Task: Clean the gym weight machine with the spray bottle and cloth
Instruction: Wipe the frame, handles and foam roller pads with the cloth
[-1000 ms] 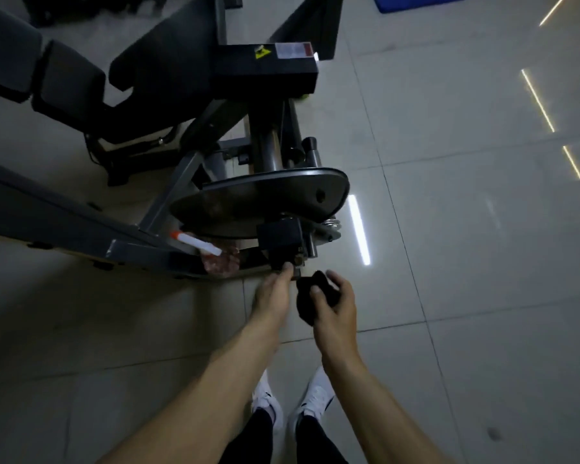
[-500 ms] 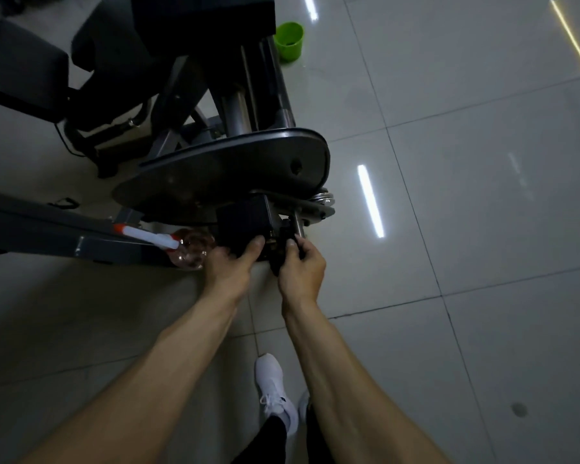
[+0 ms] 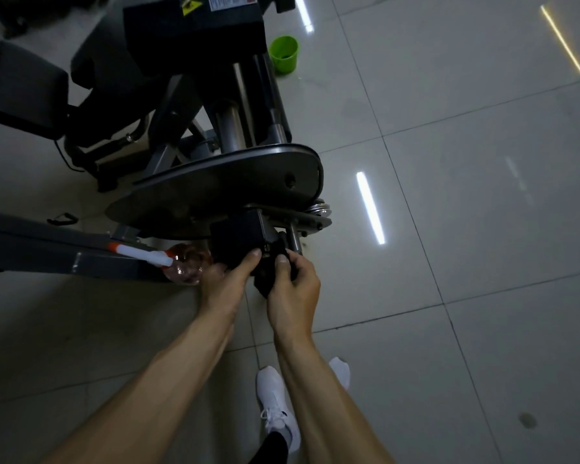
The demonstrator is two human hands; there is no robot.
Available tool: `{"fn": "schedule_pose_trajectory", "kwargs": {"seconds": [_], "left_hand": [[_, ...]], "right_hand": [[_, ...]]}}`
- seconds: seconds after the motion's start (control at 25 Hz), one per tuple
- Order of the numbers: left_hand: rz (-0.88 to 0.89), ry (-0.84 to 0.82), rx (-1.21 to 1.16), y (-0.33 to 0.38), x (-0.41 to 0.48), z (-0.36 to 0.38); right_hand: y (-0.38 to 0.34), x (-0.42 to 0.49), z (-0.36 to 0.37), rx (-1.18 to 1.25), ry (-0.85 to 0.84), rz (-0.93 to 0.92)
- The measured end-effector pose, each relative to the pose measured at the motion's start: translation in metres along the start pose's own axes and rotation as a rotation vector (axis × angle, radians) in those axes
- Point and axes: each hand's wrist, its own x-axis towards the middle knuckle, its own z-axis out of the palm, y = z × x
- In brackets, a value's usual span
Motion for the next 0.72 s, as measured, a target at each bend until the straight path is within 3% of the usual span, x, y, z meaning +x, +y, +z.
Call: {"fn": "schedule_pose_trajectory", "kwargs": {"seconds": [0.12, 0.28, 0.4, 0.48, 0.64, 0.72], "left_hand": [[0.023, 0.018, 0.015, 0.0, -0.004, 0.006], [0.023, 0.081, 0.052, 0.004, -0.005, 0.011], [0.034, 0.062, 0.049, 0.003, -0.005, 0.009], [0.05, 0.069, 0.053, 0.003, -0.005, 0.009], [0.024, 0.09, 0.073, 0.003, -0.004, 0.009], [0.034, 0.082, 0.062, 0.003, -0.004, 0.009]], "right_hand": [[0.004, 0.005, 0.002, 0.004, 0.022, -0.039], [-0.002, 0.029, -0.001, 0.075, -0.065, 0.303], [-0.007, 0.018, 0.002, 0.11, -0.046, 0.114], [-0.007, 0.02, 0.004, 0.12, -0.012, 0.121], [-0.009, 0.028, 0.002, 0.28, -0.121, 0.654], [-0.004, 0.028, 0.001, 0.359, -0.122, 0.649]]}}
